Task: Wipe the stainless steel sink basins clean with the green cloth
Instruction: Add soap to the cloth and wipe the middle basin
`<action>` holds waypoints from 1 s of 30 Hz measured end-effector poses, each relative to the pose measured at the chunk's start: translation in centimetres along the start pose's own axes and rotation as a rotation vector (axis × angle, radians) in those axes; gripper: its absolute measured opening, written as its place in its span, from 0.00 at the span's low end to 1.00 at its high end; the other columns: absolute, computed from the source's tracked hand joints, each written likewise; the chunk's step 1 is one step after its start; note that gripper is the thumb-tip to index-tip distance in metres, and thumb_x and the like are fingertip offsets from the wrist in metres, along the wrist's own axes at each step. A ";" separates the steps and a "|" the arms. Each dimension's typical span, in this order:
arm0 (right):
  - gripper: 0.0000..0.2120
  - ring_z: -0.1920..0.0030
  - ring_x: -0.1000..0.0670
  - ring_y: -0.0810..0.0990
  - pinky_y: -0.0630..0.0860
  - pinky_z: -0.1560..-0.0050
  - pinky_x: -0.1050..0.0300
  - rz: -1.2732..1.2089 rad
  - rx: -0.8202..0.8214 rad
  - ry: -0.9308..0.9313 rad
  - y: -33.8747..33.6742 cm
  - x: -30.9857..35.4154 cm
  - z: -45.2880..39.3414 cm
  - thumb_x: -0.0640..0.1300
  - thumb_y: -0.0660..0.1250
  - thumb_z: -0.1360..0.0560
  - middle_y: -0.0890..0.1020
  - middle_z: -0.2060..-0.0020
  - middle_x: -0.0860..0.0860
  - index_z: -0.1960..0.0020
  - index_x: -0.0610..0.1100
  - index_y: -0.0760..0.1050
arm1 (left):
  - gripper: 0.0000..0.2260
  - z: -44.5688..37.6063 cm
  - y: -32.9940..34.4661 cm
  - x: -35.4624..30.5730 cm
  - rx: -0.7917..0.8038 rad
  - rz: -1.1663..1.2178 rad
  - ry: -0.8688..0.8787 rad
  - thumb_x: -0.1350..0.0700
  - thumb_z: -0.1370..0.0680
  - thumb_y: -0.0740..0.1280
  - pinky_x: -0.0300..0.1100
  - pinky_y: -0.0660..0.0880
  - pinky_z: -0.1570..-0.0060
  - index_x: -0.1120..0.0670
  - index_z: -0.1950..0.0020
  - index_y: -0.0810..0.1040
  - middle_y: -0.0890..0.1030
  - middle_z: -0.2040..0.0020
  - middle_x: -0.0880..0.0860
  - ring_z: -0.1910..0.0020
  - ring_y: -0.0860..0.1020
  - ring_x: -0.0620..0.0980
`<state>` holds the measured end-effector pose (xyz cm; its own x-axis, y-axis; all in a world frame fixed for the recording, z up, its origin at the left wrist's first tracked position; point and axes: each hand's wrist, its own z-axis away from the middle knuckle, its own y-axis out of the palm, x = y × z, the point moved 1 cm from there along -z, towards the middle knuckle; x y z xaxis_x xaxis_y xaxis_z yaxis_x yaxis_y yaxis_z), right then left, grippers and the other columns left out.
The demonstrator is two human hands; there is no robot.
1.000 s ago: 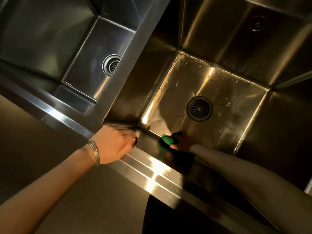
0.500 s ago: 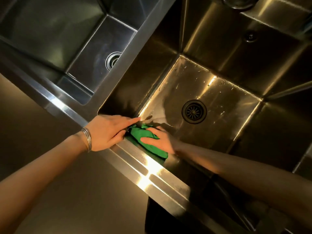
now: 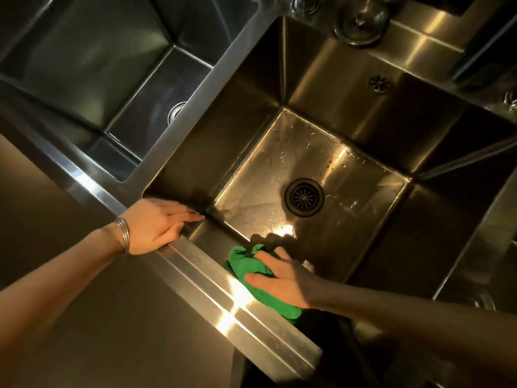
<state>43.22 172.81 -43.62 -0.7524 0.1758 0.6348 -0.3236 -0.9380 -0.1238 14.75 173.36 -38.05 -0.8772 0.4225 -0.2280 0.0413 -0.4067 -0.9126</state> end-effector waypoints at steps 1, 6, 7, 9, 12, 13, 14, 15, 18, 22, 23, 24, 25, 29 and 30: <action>0.22 0.39 0.39 0.70 0.67 0.34 0.46 0.001 -0.017 -0.070 0.1 1.3 0.2 0.66 0.61 0.30 0.65 0.42 0.46 0.39 0.60 0.66 | 0.26 0.0 -0.1 0.0 0.001 0.012 -0.006 0.46 0.19 0.41 0.43 0.78 0.54 0.50 0.37 0.75 0.83 0.51 0.51 0.56 0.82 0.49; 0.29 0.31 0.38 0.63 0.61 0.30 0.47 0.030 -0.060 -0.098 0.1 4.2 -5.1 0.63 0.58 0.25 0.59 0.29 0.45 0.27 0.56 0.59 | 0.24 -0.2 -0.3 0.0 -0.003 -0.014 -0.012 0.46 0.19 0.41 0.41 0.77 0.51 0.52 0.32 0.68 0.81 0.45 0.52 0.51 0.81 0.50; 0.30 0.30 0.37 0.61 0.60 0.29 0.47 0.052 -0.053 -0.043 0.3 3.5 -6.2 0.64 0.57 0.24 0.56 0.27 0.45 0.26 0.55 0.57 | 0.24 -0.2 -0.3 0.0 0.004 -0.021 -0.012 0.46 0.19 0.41 0.42 0.77 0.51 0.52 0.31 0.68 0.81 0.45 0.53 0.51 0.81 0.50; 0.30 0.29 0.35 0.60 0.60 0.29 0.47 0.110 -0.047 0.056 0.6 0.3 -7.4 0.64 0.55 0.24 0.56 0.26 0.44 0.26 0.55 0.56 | 0.23 -0.2 -0.2 0.0 0.003 -0.028 -0.029 0.46 0.19 0.43 0.45 0.77 0.51 0.52 0.30 0.65 0.81 0.45 0.54 0.51 0.81 0.52; 0.28 0.32 0.38 0.66 0.64 0.31 0.50 0.103 -0.042 0.188 1.1 -5.8 -6.0 0.63 0.58 0.26 0.64 0.30 0.42 0.30 0.52 0.64 | 0.26 0.0 0.3 0.1 -0.042 0.002 -0.131 0.47 0.24 0.52 0.50 0.75 0.46 0.55 0.27 0.61 0.80 0.44 0.58 0.48 0.79 0.56; 0.28 0.34 0.39 0.69 0.67 0.33 0.49 0.090 -0.022 0.213 1.1 -7.0 -5.1 0.64 0.59 0.27 0.68 0.32 0.41 0.33 0.50 0.67 | 0.27 0.1 0.3 0.2 -0.060 0.026 -0.180 0.48 0.25 0.53 0.51 0.73 0.43 0.56 0.27 0.60 0.79 0.43 0.59 0.46 0.78 0.57; 0.26 0.37 0.39 0.72 0.69 0.35 0.49 0.099 -0.006 0.210 1.2 -7.8 -4.4 0.63 0.61 0.27 0.71 0.35 0.41 0.35 0.50 0.70 | 0.28 0.2 0.3 0.2 -0.077 0.045 -0.212 0.48 0.25 0.53 0.52 0.72 0.42 0.57 0.26 0.59 0.78 0.42 0.59 0.45 0.77 0.58; 0.24 0.38 0.39 0.73 0.70 0.36 0.48 0.124 0.004 0.184 1.1 -7.9 -3.8 0.62 0.62 0.27 0.72 0.37 0.41 0.36 0.50 0.70 | 0.28 0.2 0.3 0.2 -0.087 0.053 -0.222 0.49 0.25 0.53 0.52 0.71 0.41 0.58 0.27 0.60 0.78 0.43 0.59 0.45 0.77 0.58; 0.25 0.37 0.41 0.72 0.68 0.34 0.49 0.126 -0.097 -0.012 0.7 -4.1 -2.5 0.61 0.63 0.27 0.70 0.36 0.45 0.32 0.54 0.68 | 0.26 0.2 0.4 0.2 -0.085 0.052 -0.185 0.52 0.26 0.53 0.52 0.70 0.41 0.59 0.28 0.62 0.78 0.43 0.60 0.45 0.78 0.59; 0.24 0.37 0.47 0.71 0.67 0.33 0.51 -0.067 -0.161 -0.275 -0.2 6.0 -4.5 0.56 0.67 0.27 0.70 0.37 0.46 0.33 0.52 0.71 | 0.27 0.2 0.6 0.7 -0.090 0.108 -0.136 0.53 0.26 0.53 0.47 0.69 0.38 0.59 0.28 0.60 0.72 0.35 0.62 0.39 0.72 0.56; 0.24 0.38 0.47 0.72 0.68 0.34 0.51 -0.161 -0.135 -0.297 -0.3 8.0 -5.8 0.57 0.68 0.28 0.71 0.38 0.46 0.34 0.52 0.72 | 0.27 0.2 0.6 0.9 -0.087 0.133 -0.125 0.54 0.27 0.53 0.46 0.68 0.37 0.59 0.27 0.60 0.71 0.34 0.62 0.37 0.71 0.56; 0.23 0.40 0.47 0.73 0.70 0.35 0.51 -0.228 -0.114 -0.304 -0.1 9.5 -7.7 0.57 0.70 0.29 0.72 0.40 0.45 0.37 0.51 0.74 | 0.28 0.2 0.7 1.1 -0.082 0.149 -0.115 0.55 0.27 0.54 0.46 0.66 0.35 0.59 0.27 0.59 0.70 0.33 0.62 0.36 0.69 0.55; 0.22 0.42 0.46 0.75 0.72 0.37 0.50 -0.246 -0.105 -0.308 0.1 10.6 -9.6 0.58 0.70 0.30 0.74 0.42 0.44 0.39 0.50 0.76 | 0.28 0.2 0.7 1.1 -0.076 0.151 -0.108 0.55 0.28 0.54 0.46 0.64 0.35 0.59 0.28 0.60 0.69 0.32 0.62 0.35 0.68 0.55; 0.34 0.46 0.46 0.79 0.75 0.42 0.52 -0.301 -0.109 -0.117 1.4 10.2 -17.5 0.66 0.68 0.41 0.80 0.45 0.48 0.39 0.50 0.74 | 0.26 0.0 1.1 1.3 -0.056 0.112 -0.056 0.57 0.28 0.55 0.47 0.62 0.33 0.59 0.30 0.64 0.72 0.34 0.61 0.36 0.68 0.52; 0.31 0.47 0.46 0.78 0.74 0.44 0.56 -0.285 -0.127 -0.072 1.5 9.4 -18.6 0.64 0.69 0.38 0.79 0.46 0.49 0.41 0.49 0.75 | 0.25 0.0 1.1 1.4 -0.056 0.093 -0.047 0.57 0.28 0.55 0.46 0.61 0.32 0.60 0.31 0.66 0.74 0.35 0.60 0.36 0.68 0.52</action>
<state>25.02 178.63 -51.99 -0.5797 0.4005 0.7096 -0.5882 -0.8083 -0.0244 13.58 173.50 -39.38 -0.8897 0.3462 -0.2976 0.1490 -0.3960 -0.9061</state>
